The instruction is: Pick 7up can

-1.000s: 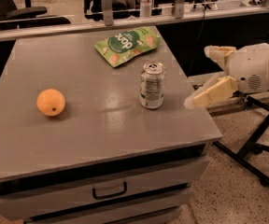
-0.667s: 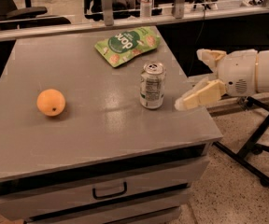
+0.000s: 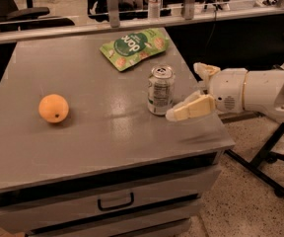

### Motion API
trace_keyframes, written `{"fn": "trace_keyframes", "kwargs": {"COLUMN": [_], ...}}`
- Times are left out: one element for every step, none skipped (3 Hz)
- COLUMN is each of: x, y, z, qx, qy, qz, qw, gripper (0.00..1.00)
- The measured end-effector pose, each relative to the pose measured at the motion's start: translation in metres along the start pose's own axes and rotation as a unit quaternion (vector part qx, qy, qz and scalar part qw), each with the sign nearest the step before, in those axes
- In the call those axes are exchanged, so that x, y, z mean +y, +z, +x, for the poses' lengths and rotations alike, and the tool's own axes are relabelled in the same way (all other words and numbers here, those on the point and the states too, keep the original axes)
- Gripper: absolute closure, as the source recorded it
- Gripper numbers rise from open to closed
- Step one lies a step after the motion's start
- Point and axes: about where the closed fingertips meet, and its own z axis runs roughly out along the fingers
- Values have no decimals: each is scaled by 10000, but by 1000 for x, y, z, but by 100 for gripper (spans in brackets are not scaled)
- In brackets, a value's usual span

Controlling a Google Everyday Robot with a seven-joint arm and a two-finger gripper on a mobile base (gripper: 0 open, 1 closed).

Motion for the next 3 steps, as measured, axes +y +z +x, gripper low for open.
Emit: {"fn": "trace_keyframes", "kwargs": {"x": [1, 7, 11], "y": [16, 33, 43], "z": [-5, -15, -24], "qx": [-174, -377, -539], "qy": [41, 74, 7], "qz": [-56, -246, -422], "qw": [9998, 9990, 9977], "gripper": [0, 11, 30]}}
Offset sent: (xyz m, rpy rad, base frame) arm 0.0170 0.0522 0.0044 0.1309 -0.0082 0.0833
